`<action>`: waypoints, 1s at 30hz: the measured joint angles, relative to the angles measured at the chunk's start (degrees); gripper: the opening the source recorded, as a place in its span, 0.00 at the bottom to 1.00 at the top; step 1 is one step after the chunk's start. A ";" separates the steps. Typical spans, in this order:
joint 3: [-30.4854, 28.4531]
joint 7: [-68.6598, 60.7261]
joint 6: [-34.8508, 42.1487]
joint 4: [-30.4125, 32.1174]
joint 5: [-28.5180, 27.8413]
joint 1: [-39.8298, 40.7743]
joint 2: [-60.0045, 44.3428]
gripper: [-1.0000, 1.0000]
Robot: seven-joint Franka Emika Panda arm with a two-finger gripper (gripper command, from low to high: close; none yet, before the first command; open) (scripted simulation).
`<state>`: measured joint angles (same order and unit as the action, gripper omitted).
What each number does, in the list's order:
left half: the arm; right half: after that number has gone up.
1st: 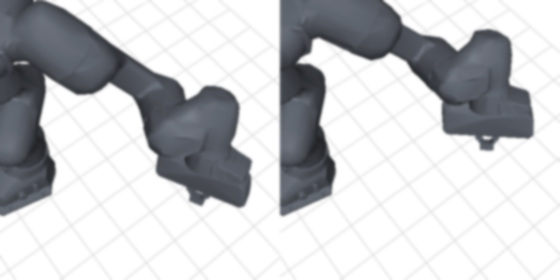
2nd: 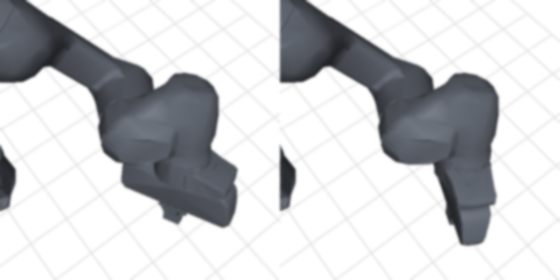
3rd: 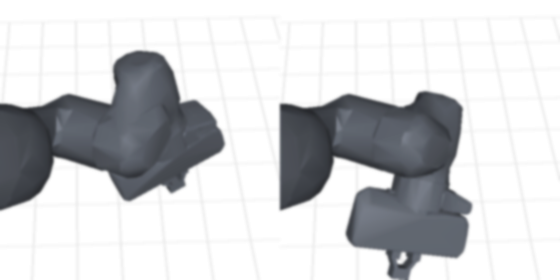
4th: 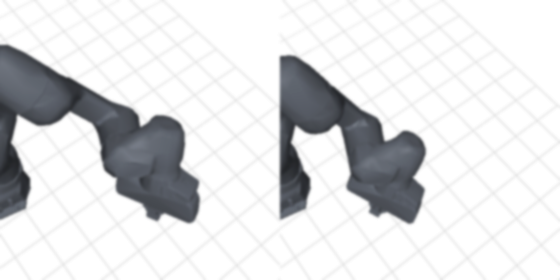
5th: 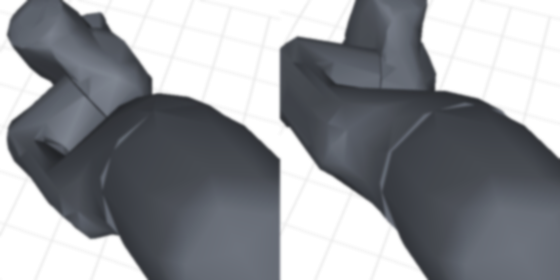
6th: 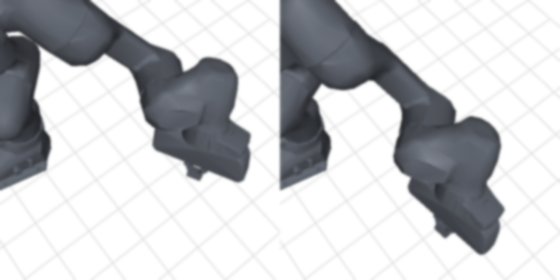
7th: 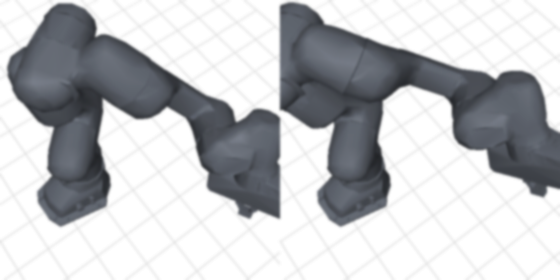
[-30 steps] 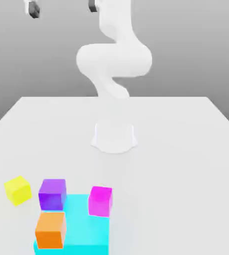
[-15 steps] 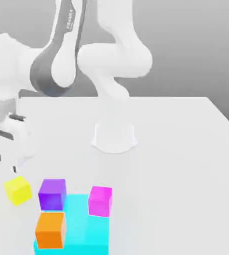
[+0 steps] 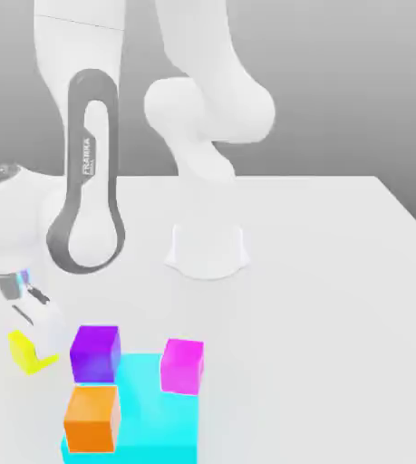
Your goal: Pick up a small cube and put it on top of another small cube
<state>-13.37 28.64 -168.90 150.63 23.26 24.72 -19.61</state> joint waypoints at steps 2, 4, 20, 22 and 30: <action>0.13 0.06 -0.05 0.00 -0.09 0.15 -0.01 0.00; -2.50 2.14 1.68 0.59 -2.89 -1.86 2.44 0.00; 0.74 11.52 22.89 -5.69 -10.36 -20.77 24.20 0.00; 2.98 13.76 25.91 -5.72 -13.20 -22.30 26.56 0.00; 9.10 20.70 25.40 -1.42 -23.52 -24.67 25.45 0.00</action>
<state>-4.27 49.34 -143.50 149.21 -0.26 0.04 5.83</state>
